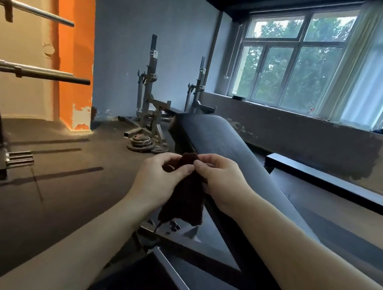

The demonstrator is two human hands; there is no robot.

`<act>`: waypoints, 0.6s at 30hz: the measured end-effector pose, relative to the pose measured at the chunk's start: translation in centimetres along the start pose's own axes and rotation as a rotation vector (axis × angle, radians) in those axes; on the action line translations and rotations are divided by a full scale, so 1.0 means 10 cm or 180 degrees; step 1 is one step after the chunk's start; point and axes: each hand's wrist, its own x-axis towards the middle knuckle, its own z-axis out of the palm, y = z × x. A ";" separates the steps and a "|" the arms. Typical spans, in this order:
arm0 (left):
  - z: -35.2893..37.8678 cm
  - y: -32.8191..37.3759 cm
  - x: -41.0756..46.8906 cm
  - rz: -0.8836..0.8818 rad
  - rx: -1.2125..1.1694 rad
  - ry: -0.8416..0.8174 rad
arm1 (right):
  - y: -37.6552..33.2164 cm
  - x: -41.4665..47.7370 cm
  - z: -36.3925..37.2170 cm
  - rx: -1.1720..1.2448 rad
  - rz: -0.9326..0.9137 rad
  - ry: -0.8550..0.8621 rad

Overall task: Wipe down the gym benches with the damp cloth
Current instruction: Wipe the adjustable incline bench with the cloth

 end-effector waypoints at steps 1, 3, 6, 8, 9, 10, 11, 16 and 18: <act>-0.05 -0.02 0.09 0.0016 -0.0018 -0.0003 | -0.04 0.06 0.05 -0.0009 0.0001 -0.0008; -0.10 -0.07 0.24 0.0077 -0.0043 -0.0009 | -0.09 0.19 0.09 -0.0310 -0.0095 0.0006; -0.13 -0.15 0.42 0.0006 0.0004 0.0181 | -0.10 0.37 0.00 -0.1338 -0.0482 0.0386; -0.15 -0.19 0.56 -0.0117 0.0060 0.0455 | -0.05 0.45 -0.08 -0.1984 -0.0662 0.0674; -0.15 -0.22 0.64 -0.0172 0.0125 0.0624 | -0.02 0.50 -0.11 -0.2309 -0.0750 0.0731; -0.16 -0.25 0.73 -0.0208 0.0202 0.0779 | 0.02 0.57 -0.15 -0.2599 -0.0815 0.0726; -0.15 -0.27 0.82 -0.0235 0.0264 0.0910 | 0.05 0.65 -0.18 -0.2839 -0.0858 0.0684; 0.04 -0.23 1.30 -0.0277 0.0066 0.1406 | 0.14 0.92 -0.29 -0.3324 -0.0705 0.0511; 0.15 -0.22 1.48 -0.0272 -0.0142 0.1548 | 0.19 0.96 -0.30 -0.3378 -0.0700 0.0495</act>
